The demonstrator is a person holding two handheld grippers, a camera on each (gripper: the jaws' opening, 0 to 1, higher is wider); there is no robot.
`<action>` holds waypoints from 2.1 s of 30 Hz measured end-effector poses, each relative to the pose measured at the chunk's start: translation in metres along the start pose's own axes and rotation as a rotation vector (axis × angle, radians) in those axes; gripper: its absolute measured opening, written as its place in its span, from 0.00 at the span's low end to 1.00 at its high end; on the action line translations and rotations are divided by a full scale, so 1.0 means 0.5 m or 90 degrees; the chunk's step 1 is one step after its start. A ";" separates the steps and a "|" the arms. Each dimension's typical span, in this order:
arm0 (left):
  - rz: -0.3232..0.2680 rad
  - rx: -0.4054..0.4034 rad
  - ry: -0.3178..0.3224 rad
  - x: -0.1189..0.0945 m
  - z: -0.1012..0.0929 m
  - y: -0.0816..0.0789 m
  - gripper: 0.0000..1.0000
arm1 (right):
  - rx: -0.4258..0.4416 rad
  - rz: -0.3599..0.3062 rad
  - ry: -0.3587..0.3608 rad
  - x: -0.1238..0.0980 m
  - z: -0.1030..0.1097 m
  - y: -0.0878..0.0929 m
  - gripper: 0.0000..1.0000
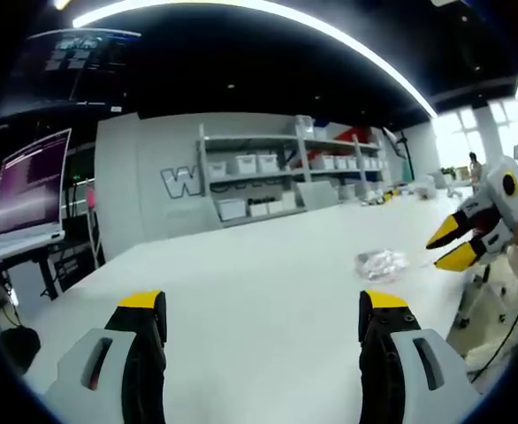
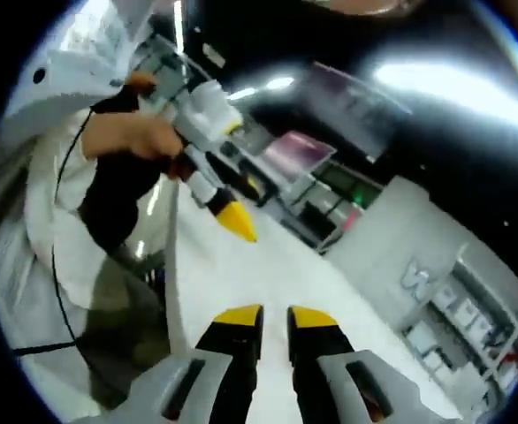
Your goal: Open the resealable bag by pulling the two sides of the seal apart until the entire bag opening is separated and visibly accessible.
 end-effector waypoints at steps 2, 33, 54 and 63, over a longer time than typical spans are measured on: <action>0.000 -0.001 0.000 0.000 -0.002 0.000 0.89 | 0.017 -0.001 0.006 -0.003 -0.005 0.000 0.15; -0.014 0.002 0.017 -0.010 -0.020 -0.008 0.89 | 0.056 0.074 0.005 0.044 -0.017 -0.017 0.16; -0.021 -0.001 0.026 -0.017 -0.024 -0.005 0.89 | 0.020 0.128 -0.021 0.076 0.004 -0.009 0.13; -0.021 -0.002 0.024 -0.021 -0.029 -0.001 0.89 | 0.017 0.137 -0.015 0.072 0.004 0.004 0.12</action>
Point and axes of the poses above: the point that each gripper's makers call its tool centre point, and the gripper's own axes: x roughly forward along the fingers, z roughly to its left, y roughly out of its underside, the point moved 7 cm from there along -x, roughly backward along the fingers, and after that the axes turned 1 degree about -y, right-handed, at the moved point
